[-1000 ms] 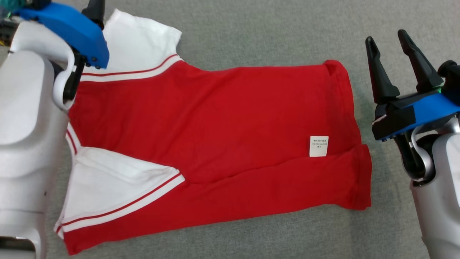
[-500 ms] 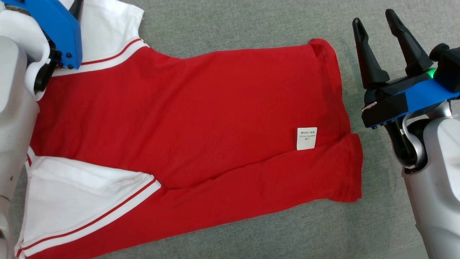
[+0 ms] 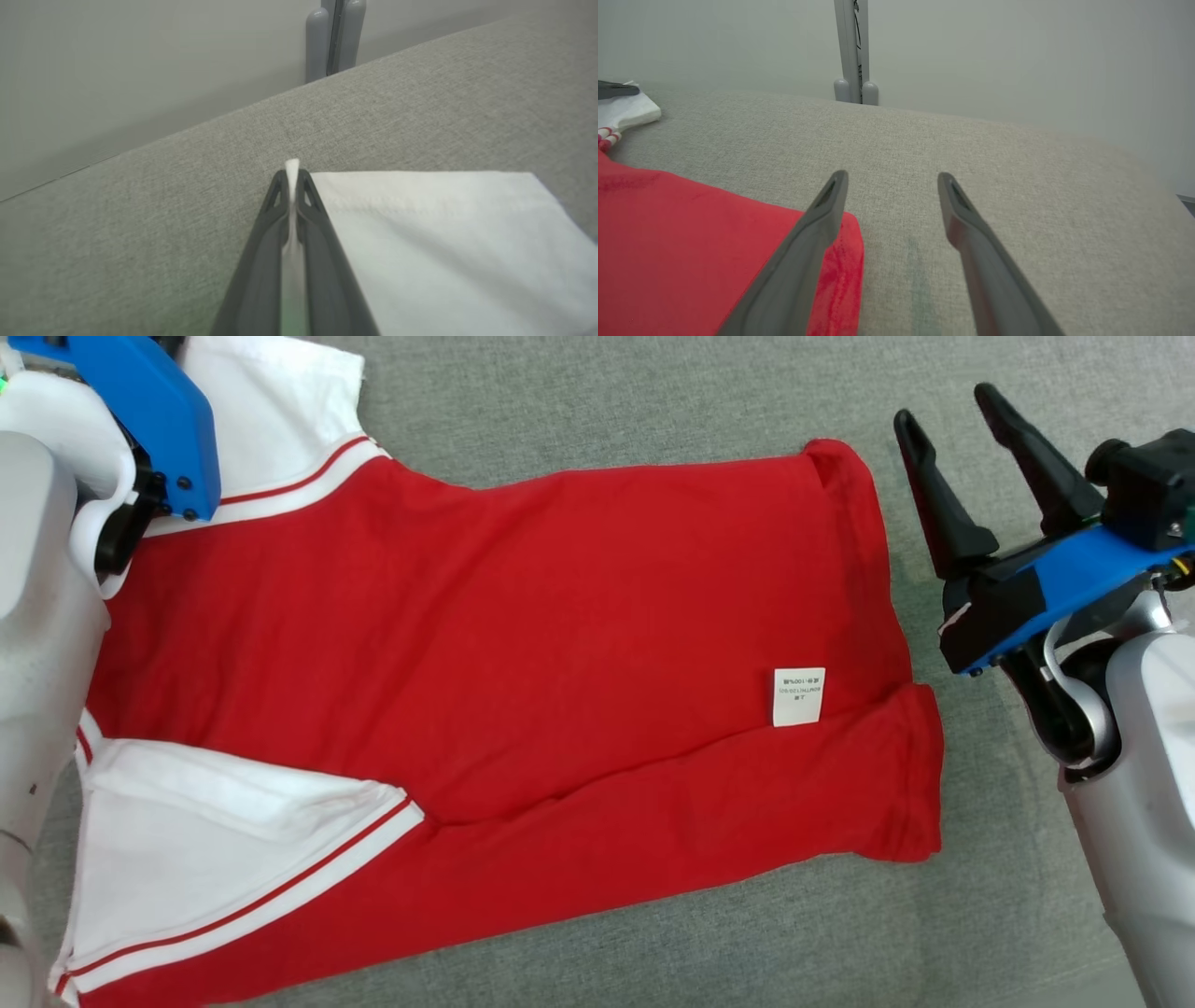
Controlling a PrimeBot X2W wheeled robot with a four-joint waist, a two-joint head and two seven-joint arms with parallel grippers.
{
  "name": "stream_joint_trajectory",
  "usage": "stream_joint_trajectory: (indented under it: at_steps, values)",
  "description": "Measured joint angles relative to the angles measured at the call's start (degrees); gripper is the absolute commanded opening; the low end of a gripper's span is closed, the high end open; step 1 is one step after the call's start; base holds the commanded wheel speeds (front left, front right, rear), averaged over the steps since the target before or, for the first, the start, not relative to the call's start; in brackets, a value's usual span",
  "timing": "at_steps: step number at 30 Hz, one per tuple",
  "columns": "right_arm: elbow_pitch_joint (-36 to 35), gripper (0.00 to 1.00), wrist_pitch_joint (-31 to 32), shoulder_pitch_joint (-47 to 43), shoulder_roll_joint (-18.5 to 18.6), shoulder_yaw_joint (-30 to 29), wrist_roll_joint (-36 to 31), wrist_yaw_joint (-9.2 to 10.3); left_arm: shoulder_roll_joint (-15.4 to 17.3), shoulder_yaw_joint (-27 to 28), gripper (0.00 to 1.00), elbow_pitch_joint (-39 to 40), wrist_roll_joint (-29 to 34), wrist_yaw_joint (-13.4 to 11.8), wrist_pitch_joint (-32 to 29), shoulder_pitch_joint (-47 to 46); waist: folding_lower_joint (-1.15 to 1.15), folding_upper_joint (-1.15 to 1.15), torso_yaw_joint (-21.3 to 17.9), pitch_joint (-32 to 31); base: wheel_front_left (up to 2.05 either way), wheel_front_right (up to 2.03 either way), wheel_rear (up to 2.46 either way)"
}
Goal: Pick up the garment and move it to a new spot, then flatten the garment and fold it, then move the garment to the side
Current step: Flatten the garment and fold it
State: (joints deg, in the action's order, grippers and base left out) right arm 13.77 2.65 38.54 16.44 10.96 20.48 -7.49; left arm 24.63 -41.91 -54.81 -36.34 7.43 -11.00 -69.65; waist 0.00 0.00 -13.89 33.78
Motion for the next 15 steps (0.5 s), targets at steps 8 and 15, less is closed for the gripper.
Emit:
stream_joint_trajectory:
  at_steps: [8, 15]
  values:
    - [0.69, 1.0, 7.65, -0.22, 4.41, 3.59, 2.92, 0.0, -1.87, -3.35, 0.0, 0.3, -1.42, 0.0, 4.65, -0.98, 0.0, 0.0, 2.58, -1.74, 0.0, 0.0, 0.0]
    - [3.6, 1.0, 11.78, 0.09, 5.61, 5.34, 2.82, 0.0, -3.7, -5.35, 0.0, 0.87, -3.26, 0.0, 7.67, -1.98, 0.0, 0.0, 5.52, -1.65, 0.0, 0.0, 0.0]
